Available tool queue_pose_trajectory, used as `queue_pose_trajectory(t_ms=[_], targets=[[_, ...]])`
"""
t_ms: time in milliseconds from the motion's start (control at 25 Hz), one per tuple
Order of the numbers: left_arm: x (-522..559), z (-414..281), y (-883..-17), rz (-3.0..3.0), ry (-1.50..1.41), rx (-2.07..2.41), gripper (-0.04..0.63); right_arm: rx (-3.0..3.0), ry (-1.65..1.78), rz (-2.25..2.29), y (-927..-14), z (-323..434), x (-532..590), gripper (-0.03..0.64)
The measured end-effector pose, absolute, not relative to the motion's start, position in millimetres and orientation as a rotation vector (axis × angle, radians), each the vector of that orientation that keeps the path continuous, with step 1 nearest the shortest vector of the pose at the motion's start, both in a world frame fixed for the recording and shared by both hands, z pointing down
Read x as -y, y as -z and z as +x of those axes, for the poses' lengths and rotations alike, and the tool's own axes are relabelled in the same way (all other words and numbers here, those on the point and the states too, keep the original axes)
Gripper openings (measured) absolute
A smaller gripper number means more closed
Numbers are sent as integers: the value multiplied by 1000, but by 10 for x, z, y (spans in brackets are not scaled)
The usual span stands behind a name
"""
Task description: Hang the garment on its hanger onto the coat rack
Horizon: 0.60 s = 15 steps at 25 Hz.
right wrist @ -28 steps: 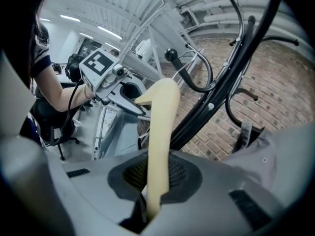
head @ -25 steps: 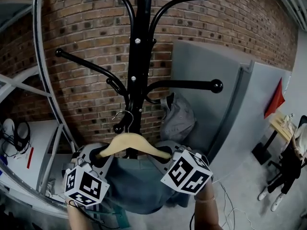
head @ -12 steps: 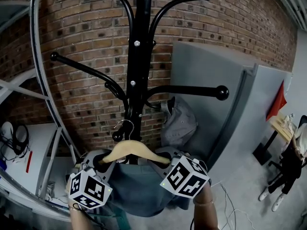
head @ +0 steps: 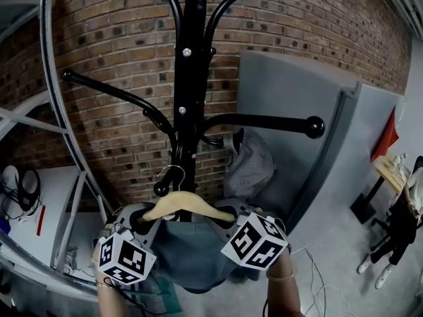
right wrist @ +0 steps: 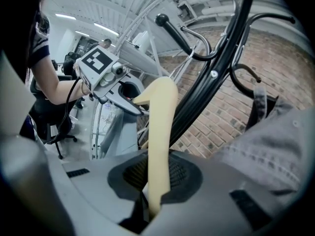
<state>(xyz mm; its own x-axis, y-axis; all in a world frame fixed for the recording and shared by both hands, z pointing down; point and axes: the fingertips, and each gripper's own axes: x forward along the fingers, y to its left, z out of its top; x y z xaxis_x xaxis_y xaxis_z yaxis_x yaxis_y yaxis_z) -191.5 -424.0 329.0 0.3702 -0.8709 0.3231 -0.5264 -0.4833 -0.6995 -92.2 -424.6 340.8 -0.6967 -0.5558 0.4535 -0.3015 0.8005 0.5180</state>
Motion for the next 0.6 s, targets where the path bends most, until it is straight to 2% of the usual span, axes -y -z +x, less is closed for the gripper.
queue_pose_trajectory(t_ms=[320, 600], targets=[[4288, -1931, -3276, -2138, 902, -1214, 74, 2375, 545, 672, -3414, -928, 4293, 44], [4266, -1903, -3205, -2150, 852, -1196, 126, 2396, 536, 713, -3372, -906, 4303, 64]])
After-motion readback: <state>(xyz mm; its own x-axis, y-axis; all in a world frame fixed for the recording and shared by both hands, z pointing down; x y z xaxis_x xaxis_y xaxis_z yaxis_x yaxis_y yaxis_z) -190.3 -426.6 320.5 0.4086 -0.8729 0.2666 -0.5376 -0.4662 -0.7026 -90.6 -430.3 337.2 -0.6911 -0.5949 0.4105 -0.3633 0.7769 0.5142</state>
